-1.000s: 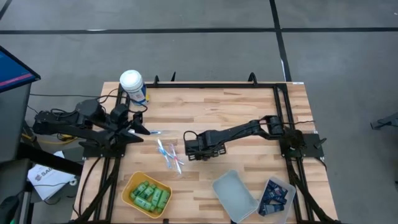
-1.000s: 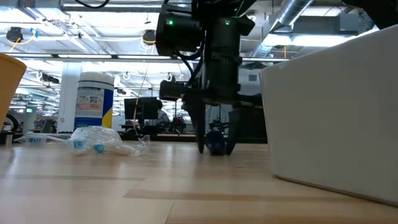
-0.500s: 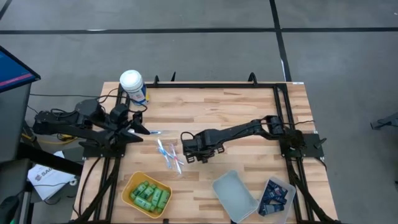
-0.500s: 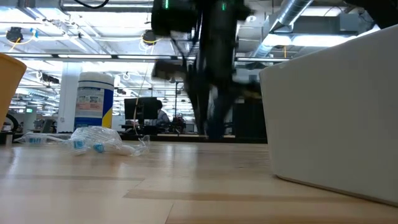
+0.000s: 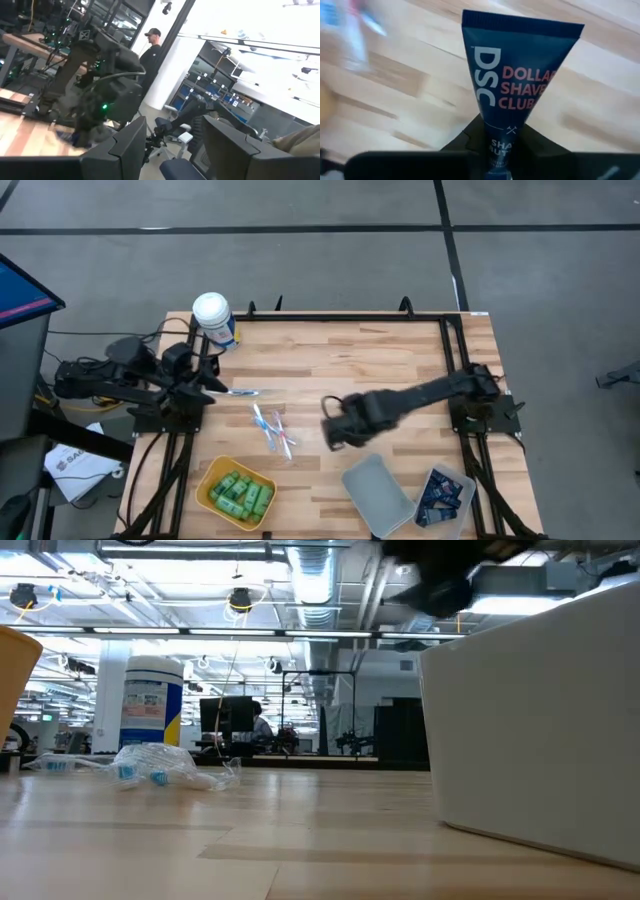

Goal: Pick & Place Travel size toiletries
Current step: Put the blue shave cream into the transparent bin

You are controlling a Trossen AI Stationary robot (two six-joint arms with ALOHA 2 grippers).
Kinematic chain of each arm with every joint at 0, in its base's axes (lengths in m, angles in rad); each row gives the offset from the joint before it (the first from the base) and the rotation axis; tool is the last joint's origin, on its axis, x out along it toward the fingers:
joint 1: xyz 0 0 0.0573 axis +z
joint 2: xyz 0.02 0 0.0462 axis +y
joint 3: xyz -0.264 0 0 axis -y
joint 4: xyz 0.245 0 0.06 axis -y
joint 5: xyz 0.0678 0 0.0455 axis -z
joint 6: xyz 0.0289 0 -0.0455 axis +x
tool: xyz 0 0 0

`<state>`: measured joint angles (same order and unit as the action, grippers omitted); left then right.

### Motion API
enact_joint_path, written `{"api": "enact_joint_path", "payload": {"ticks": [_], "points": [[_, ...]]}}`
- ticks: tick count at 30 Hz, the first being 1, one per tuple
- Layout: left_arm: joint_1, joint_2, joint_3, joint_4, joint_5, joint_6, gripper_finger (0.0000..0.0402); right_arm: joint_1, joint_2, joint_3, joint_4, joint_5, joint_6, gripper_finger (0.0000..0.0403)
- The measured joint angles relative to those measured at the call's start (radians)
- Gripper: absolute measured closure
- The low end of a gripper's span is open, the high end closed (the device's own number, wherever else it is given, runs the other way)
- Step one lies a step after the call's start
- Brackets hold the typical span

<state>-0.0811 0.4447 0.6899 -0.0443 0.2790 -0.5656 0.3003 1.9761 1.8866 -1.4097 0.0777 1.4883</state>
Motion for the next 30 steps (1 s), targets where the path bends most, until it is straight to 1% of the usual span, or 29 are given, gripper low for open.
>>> {"api": "enact_joint_path", "payload": {"ticks": [3,7,11,14,16,17,19,26,30], "points": [[0.000,-0.009,0.000,0.000,0.000,0.000,0.0216,0.091,-0.042,0.000,-0.161,0.007,0.161,0.0364],[0.000,-0.011,0.000,0.001,0.000,0.000,0.0216,0.234,-0.098,-0.054,-0.157,0.000,0.393,0.0377],[0.000,-0.010,0.000,0.001,0.000,0.000,0.0216,0.385,-0.120,-0.121,-0.160,-0.077,0.674,0.0373],[0.000,-0.008,0.000,0.001,0.000,0.000,0.0216,0.498,-0.119,-0.161,-0.155,-0.184,0.872,0.0362],[0.000,-0.009,0.000,0.001,0.000,0.000,0.0216,0.554,-0.108,-0.175,-0.161,-0.314,0.899,0.0359],[0.000,-0.009,0.000,0.001,0.000,0.000,0.0216,0.578,-0.105,-0.186,-0.159,-0.354,0.909,0.0359],[0.000,-0.005,0.000,0.002,0.000,0.000,0.0216,0.609,-0.107,-0.217,-0.150,-0.373,0.911,0.0361],[0.000,0.018,0.000,0.002,0.000,0.000,0.0216,0.648,-0.106,-0.320,-0.111,-0.395,0.894,0.0361],[0.000,0.032,0.000,0.001,-0.001,0.000,0.0216,0.663,-0.106,-0.397,-0.008,-0.399,0.871,0.0353]]}}
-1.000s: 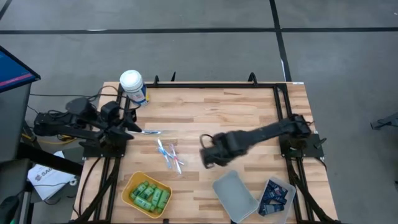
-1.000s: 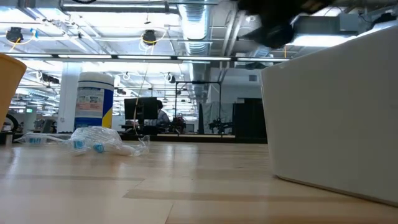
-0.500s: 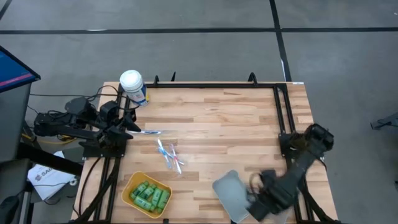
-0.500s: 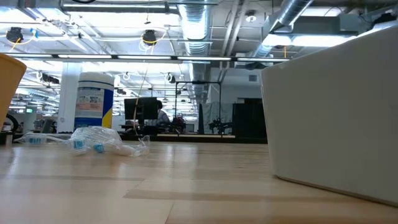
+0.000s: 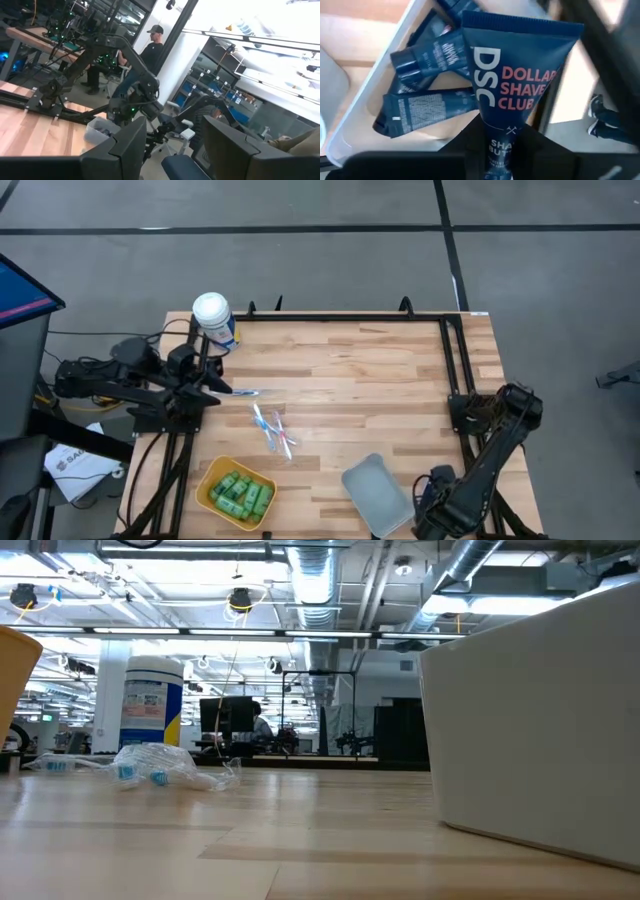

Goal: Pick & Place Travel size toiletries
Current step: Put the blue shave cream into the transparent bin, then put the blue toothbrush into the gray bin

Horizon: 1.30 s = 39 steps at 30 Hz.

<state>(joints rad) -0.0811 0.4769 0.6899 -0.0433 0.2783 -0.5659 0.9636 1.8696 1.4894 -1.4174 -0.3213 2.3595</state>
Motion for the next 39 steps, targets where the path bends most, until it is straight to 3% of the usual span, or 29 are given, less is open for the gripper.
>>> {"api": "enact_joint_path", "payload": {"ticks": [6,9,17,22,27,29,33,39], "points": [[0.000,0.024,0.000,0.000,0.000,0.000,0.0216,0.007,0.001,-0.097,0.199,0.004,-0.014,0.0348],[0.000,0.030,0.000,0.000,0.000,0.007,0.0216,0.008,0.001,-0.116,0.263,0.005,-0.026,0.0325],[0.000,0.039,0.000,-0.079,-0.024,0.089,0.0216,0.007,0.000,-0.115,0.280,0.011,-0.033,0.0165],[0.000,0.079,0.000,-0.384,-0.248,0.090,0.0216,0.003,0.000,-0.115,0.292,0.011,-0.032,0.0100],[0.000,0.165,0.000,-0.706,-0.520,0.116,0.0216,-0.004,0.000,-0.115,0.308,0.013,-0.032,0.0089],[0.000,0.209,0.000,-0.761,-0.577,0.114,0.0215,-0.004,0.000,-0.115,0.308,0.013,-0.035,0.0089],[0.015,0.317,0.000,-0.769,-0.588,-0.021,0.0204,-0.004,0.000,-0.115,0.308,0.014,-0.037,0.0091],[0.014,0.503,0.000,-0.755,-0.532,0.066,0.0166,-0.004,0.000,-0.115,0.308,0.056,-0.037,0.0092]]}}
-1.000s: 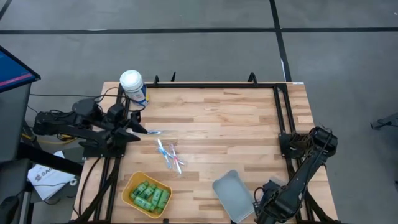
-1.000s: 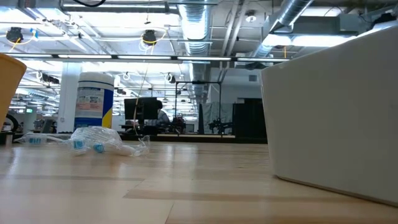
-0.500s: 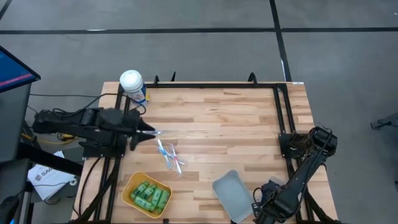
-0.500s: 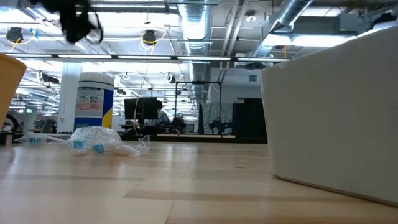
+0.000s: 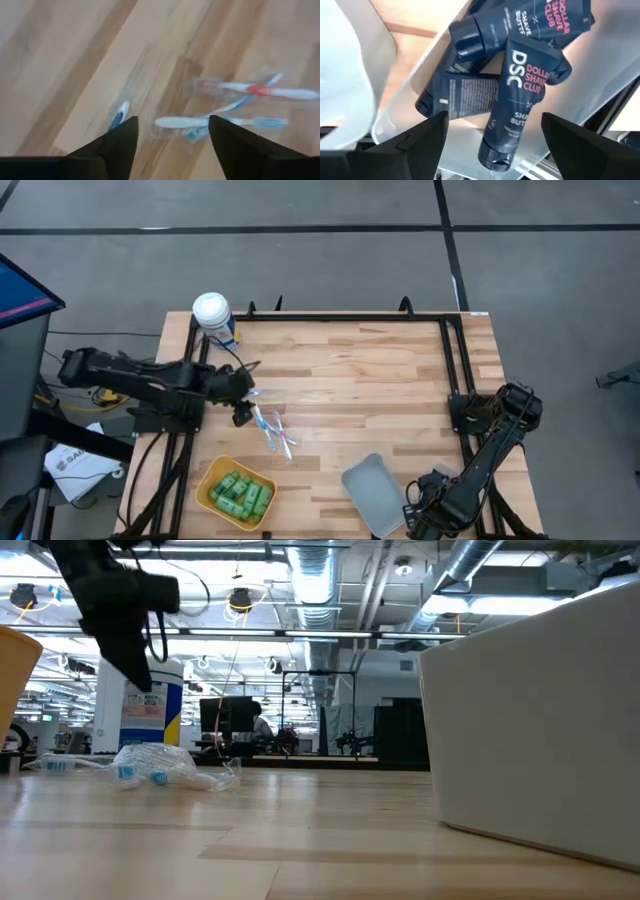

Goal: Pick & Place Travel size toiletries
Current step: Put the blue toothbrush into the gray bin

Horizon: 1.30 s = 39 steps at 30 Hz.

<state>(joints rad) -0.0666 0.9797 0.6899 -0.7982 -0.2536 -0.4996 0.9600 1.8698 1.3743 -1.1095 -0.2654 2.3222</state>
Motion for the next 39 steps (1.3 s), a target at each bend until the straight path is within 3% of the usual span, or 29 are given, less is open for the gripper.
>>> {"api": "enact_joint_path", "payload": {"ticks": [7,14,31,39], "points": [[0.026,0.171,0.000,0.007,0.031,-0.314,0.0126,0.000,0.000,0.000,0.000,0.005,0.000,0.0092],[0.035,0.273,0.000,0.038,0.062,-0.537,0.0115,0.000,0.000,0.000,-0.001,0.005,0.000,0.0092],[0.014,0.313,-0.001,0.113,0.057,-0.721,0.0114,0.000,0.000,0.001,-0.003,0.006,-0.001,0.0092],[-0.022,0.313,-0.095,0.248,0.052,-0.824,0.0114,0.000,0.000,0.001,-0.004,0.058,-0.003,0.0092]]}}
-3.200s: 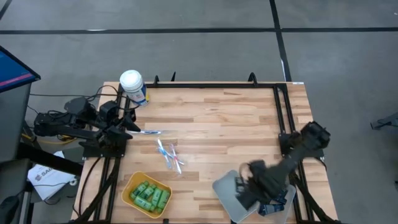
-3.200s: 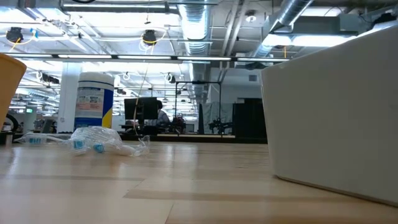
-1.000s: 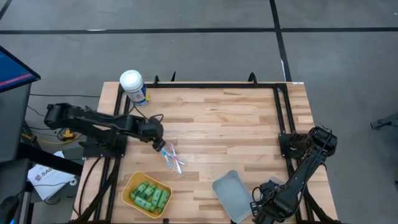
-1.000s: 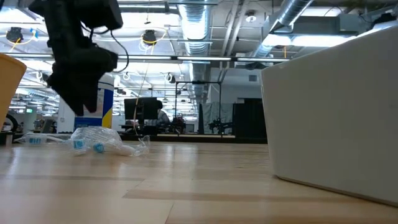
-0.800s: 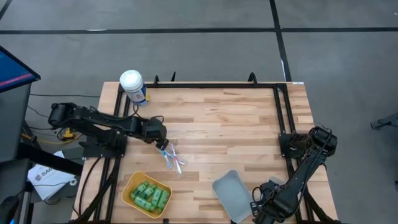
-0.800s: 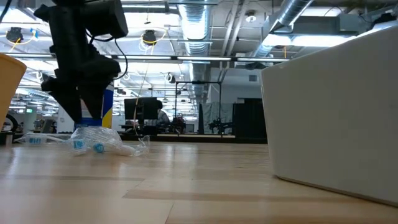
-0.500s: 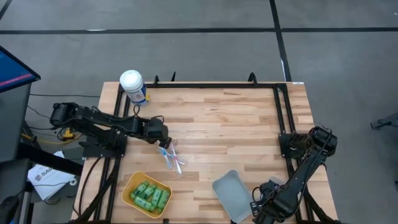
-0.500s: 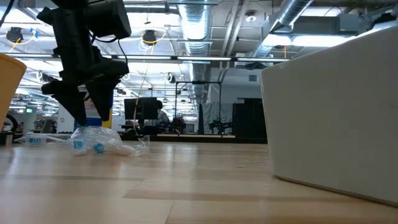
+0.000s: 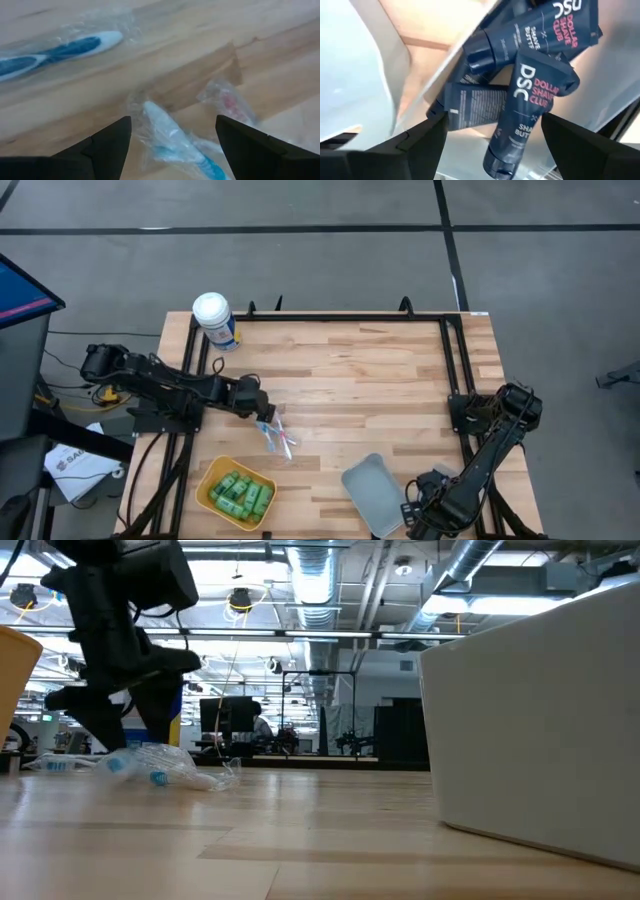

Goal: Pick & Place Travel size toiletries
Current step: Put the blue toothbrush into the gray bin

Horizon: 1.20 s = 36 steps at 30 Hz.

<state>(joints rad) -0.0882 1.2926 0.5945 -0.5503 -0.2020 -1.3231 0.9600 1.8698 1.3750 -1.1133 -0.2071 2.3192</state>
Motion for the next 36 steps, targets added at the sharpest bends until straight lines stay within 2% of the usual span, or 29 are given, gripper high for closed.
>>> {"api": "enact_joint_path", "payload": {"ticks": [5,10,23,28,32,36], "points": [[0.002,-0.004,-0.017,0.018,-0.003,-0.002,0.0120,-0.002,0.000,0.000,0.000,0.003,-0.038,0.0092],[0.002,-0.004,-0.043,0.080,-0.002,-0.002,0.0149,-0.006,0.000,0.000,-0.001,0.004,-0.042,0.0092],[0.037,-0.003,-0.088,0.100,-0.002,0.006,0.0306,-0.006,0.000,0.000,0.000,0.003,-0.044,0.0092],[0.037,-0.003,-0.088,0.109,-0.002,0.008,0.0354,-0.006,0.000,0.000,0.000,0.003,-0.044,0.0092],[0.037,-0.020,-0.088,0.122,-0.002,0.009,0.0357,-0.006,0.000,0.000,0.005,0.019,-0.042,0.0092],[0.037,-0.072,-0.088,0.126,-0.003,0.009,0.0334,-0.014,0.000,0.013,0.006,0.025,-0.045,0.0092]]}}
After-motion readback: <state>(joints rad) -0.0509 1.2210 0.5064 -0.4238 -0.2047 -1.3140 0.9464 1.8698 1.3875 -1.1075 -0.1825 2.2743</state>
